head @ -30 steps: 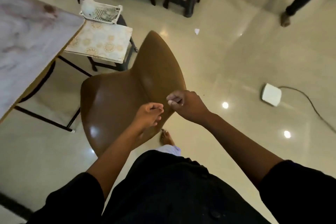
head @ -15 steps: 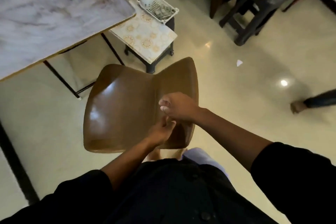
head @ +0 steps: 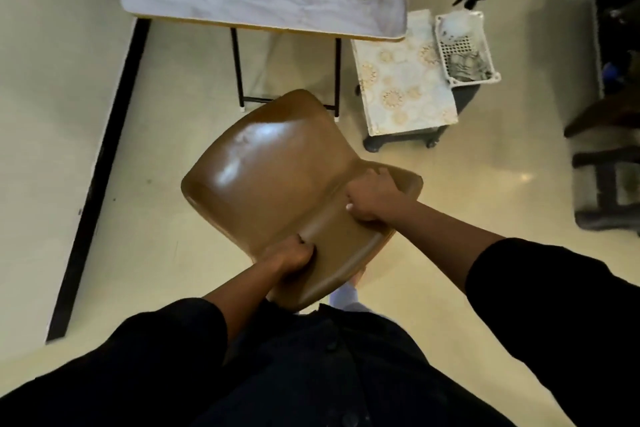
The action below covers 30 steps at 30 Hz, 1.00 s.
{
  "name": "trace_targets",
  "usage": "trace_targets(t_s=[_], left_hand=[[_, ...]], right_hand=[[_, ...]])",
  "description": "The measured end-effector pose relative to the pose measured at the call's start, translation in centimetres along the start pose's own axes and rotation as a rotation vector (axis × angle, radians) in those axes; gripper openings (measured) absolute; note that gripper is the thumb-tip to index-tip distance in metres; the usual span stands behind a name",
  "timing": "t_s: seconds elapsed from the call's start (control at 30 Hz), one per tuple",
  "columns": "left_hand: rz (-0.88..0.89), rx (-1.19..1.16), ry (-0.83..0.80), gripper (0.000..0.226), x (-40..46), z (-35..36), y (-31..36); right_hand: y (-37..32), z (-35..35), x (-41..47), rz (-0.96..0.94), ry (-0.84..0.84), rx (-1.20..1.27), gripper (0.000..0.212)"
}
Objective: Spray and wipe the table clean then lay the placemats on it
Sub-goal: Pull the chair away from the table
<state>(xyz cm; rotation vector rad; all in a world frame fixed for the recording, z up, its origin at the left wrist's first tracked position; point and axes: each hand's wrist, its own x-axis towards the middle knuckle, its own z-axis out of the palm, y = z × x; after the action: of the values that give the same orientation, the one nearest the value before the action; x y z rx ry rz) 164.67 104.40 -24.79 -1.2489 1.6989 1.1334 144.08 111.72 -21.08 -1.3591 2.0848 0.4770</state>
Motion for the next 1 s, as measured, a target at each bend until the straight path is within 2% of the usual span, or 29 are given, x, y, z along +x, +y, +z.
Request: trace_targets(t_s=[0.1, 0.27, 0.37, 0.47, 0.63, 0.8, 0.9, 1.0], left_hand=[[-0.142, -0.102, 0.085, 0.064, -0.2, 0.8, 0.0], [-0.362, -0.267, 0.206, 0.066, -0.3, 1.7, -1.9], [-0.426, -0.293, 0.200, 0.067, 0.2, 2.3, -3.8], [-0.429, -0.462, 0.220, 0.046, 0.8, 2.6, -4.9], [-0.438, -0.317, 0.273, 0.016, 0.5, 2.4, -4.8], [-0.445, -0.199, 0.304, 0.021, 0.1, 2.5, -4.3], [-0.501, -0.269, 0.342, 0.038, -0.2, 2.5, -4.4], [-0.520, -0.335, 0.393, 0.042, -0.5, 2.5, -4.5]], right_hand=[[2.1, -0.1, 1.0, 0.008, 0.018, -0.058, 0.023], [3.9, -0.1, 3.3, 0.143, -0.078, -0.014, 0.055], [4.4, 0.2, 4.0, 0.155, -0.072, 0.025, 0.052], [4.9, -0.2, 4.1, 0.162, -0.051, 0.016, 0.040], [5.1, -0.3, 4.5, 0.195, -0.072, 0.053, 0.025], [5.7, -0.3, 4.8, 0.208, -0.032, 0.108, 0.025], [5.9, -0.2, 4.7, 0.234, -0.001, 0.142, 0.025], [6.1, -0.1, 4.5, 0.217, 0.027, 0.137, 0.029]])
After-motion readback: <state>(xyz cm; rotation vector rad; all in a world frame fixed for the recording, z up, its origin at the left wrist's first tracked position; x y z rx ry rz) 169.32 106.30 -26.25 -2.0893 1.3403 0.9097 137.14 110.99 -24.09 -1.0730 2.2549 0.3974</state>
